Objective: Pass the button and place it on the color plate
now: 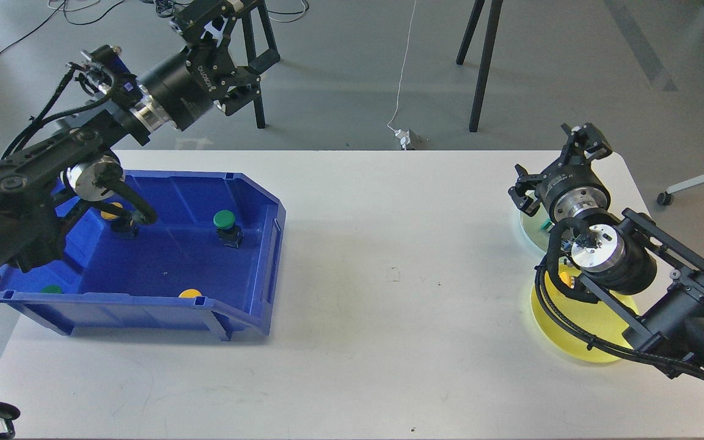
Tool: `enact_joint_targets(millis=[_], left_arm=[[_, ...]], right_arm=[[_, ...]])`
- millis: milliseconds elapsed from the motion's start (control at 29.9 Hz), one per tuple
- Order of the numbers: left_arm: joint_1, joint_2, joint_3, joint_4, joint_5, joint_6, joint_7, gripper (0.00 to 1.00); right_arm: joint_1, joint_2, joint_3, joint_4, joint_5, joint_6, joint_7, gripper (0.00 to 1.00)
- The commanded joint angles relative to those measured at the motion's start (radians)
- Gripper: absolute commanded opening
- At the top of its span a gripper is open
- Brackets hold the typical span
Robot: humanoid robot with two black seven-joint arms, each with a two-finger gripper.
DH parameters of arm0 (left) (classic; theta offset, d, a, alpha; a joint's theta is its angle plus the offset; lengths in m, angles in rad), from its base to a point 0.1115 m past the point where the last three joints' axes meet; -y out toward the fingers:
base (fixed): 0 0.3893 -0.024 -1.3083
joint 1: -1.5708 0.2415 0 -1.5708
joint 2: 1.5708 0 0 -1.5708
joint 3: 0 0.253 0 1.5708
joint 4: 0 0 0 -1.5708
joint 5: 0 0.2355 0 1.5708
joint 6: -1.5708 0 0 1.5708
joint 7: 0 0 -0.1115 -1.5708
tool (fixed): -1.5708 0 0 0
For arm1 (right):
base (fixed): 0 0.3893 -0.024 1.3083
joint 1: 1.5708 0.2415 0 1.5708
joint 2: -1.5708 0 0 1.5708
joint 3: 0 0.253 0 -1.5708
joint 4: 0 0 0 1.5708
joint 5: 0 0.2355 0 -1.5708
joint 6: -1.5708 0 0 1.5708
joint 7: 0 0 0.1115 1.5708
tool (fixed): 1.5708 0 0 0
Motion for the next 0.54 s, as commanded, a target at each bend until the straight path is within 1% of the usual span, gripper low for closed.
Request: enact_joint_targets(millis=[0,100,167,201,301,335,435,502], left_arm=[[0.036,0.039,-0.006,0.045,-0.018,0.0,0.0,0.97],[0.071,0.045,-0.055,0.061,-0.02,0.0,0.0,0.98],[0.111,0.045,-0.122,0.061,-0.02,0.0,0.0,0.98],[0.131,0.042,-0.159,0.061,-0.02,0.0,0.0,0.98],[0.174,0.031,-0.226,0.061,-0.018,0.0,0.0,0.98],[0.176,0.027,-0.227,0.061,-0.018,0.0,0.0,0.98],[0.176,0.024,-0.227,0.061,-0.018,0.0,0.0,0.98],[0.176,0.024,-0.23,0.061,-0.018,0.0,0.0,0.98]], right_arm=[[0.1,-0.193,-0.138,0.124,-0.017,0.207,0.017,0.97],[0.123,-0.28,-0.132,0.128,-0.016,0.51,0.059,0.97],[0.137,-0.299,-0.122,0.112,-0.001,0.676,0.08,0.97],[0.139,-0.301,-0.117,0.097,0.001,0.719,0.083,0.97],[0.131,-0.282,-0.099,0.062,0.004,0.723,0.083,0.97],[0.128,-0.272,-0.091,0.043,0.01,0.721,0.083,0.97],[0.124,-0.186,-0.05,-0.007,0.012,0.718,0.083,0.97],[0.111,-0.172,-0.007,-0.015,0.016,0.718,0.084,0.96]])
